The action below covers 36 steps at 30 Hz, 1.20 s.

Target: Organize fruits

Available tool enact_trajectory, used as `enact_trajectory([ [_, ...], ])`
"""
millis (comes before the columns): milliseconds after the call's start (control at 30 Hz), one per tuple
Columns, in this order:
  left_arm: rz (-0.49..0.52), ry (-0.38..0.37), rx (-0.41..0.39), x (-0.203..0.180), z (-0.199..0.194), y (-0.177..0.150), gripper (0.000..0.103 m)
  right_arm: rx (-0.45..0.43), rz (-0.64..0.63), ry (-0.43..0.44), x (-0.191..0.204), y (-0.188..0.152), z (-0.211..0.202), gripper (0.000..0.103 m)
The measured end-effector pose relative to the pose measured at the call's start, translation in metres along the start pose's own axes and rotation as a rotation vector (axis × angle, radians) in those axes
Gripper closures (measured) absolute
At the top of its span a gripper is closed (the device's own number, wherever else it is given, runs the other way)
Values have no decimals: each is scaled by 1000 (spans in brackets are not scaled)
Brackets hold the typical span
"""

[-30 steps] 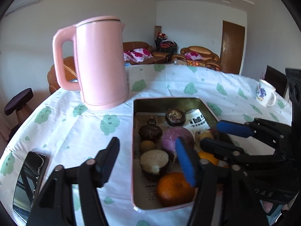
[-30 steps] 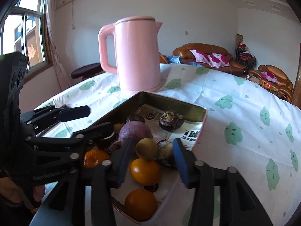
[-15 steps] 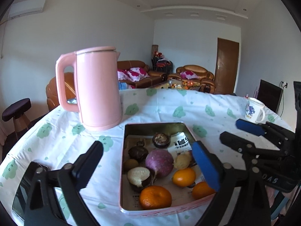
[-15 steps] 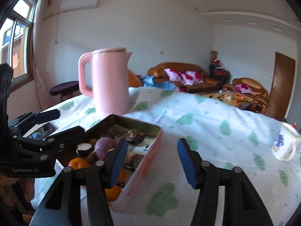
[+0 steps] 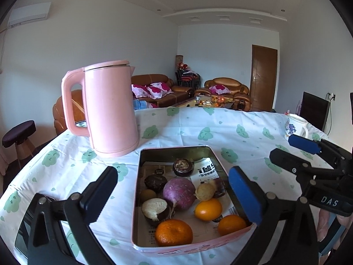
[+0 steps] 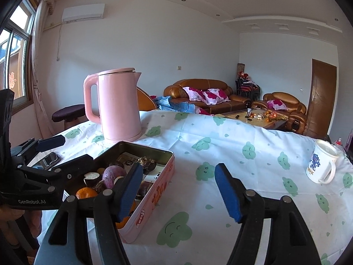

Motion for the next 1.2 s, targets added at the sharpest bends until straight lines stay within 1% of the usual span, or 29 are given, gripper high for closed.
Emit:
enact_trajectory([
  [733,18,-2,6,-7,2,-1,0,-8,13,-14,-6,-2,-6,33],
  [967,18,-13,-1,-7,1,0,0,-14,14,-21,-8,-1,-10,33],
  [1200,17,-8,-7,-5,-1,1,0,-24,13,-22,-7,0,-13,33],
])
Point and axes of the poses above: each gripper's, at about its wrist camera, not at the fingertips, and z roughly the way its jaws point, x to its left, y to its top, the point moved 6 cm from there along z, roughly the way its jaws point, and after that the axes turned 4 degrees about y, right-handed, at the moved point
